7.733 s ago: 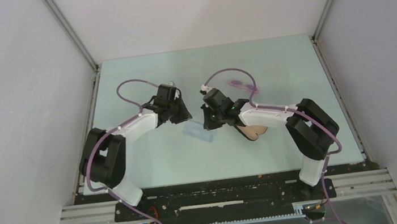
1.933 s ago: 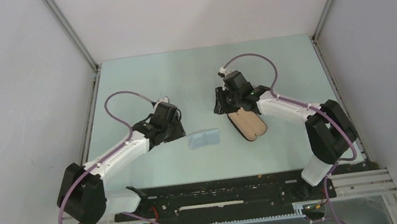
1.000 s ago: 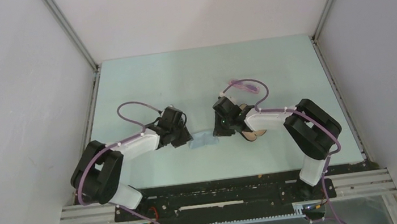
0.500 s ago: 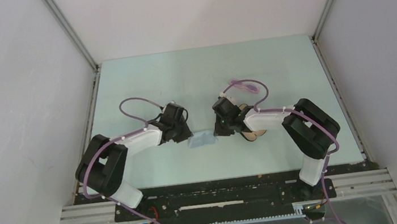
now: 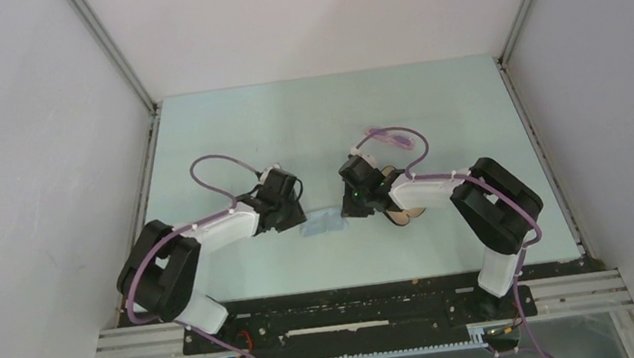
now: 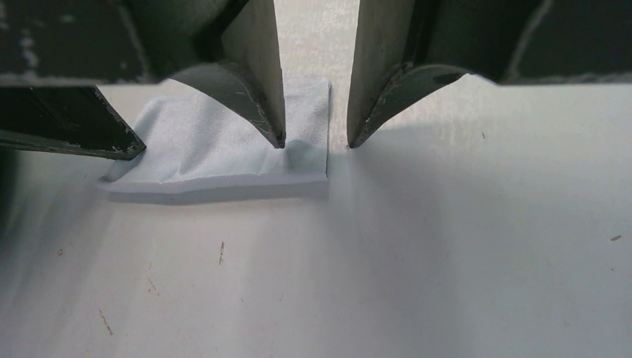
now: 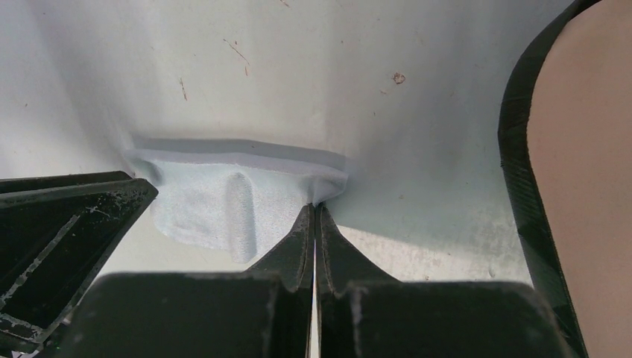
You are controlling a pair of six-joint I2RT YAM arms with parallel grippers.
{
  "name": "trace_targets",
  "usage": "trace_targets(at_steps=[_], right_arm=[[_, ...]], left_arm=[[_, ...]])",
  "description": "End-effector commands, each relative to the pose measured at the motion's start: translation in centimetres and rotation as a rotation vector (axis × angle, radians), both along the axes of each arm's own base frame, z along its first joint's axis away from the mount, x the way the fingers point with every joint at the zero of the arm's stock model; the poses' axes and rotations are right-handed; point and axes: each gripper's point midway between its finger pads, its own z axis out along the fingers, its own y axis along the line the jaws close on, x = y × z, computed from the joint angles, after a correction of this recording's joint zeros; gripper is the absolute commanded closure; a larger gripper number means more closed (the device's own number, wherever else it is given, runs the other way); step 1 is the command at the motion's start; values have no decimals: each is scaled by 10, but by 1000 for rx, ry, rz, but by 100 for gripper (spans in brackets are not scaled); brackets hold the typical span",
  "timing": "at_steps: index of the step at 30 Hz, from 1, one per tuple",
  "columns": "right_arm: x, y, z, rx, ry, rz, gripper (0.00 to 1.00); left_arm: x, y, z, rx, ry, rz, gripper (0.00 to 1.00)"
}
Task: Organize the sunglasses
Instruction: Pick up the glasses cleaning cloth from the center of the board.
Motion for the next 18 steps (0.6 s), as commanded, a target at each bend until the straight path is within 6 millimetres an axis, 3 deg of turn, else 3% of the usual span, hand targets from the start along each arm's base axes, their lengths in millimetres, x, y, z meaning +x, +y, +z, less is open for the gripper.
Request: trace_targets(at_steps=[1, 6, 16, 18], right_arm=[[-1, -6, -8, -40, -1, -4, 100], [-1, -6, -8, -38, -1, 0, 100], [-1, -5, -4, -31, -6, 13, 100], [-1, -6, -3, -30, -9, 14, 92]], left_arm=[[-23, 11, -17, 47, 62, -21, 59], [-23, 1, -23, 11, 83, -27, 66], [-18, -3, -20, 22, 76, -51, 91], [-17, -3, -18, 24, 73, -59, 98]])
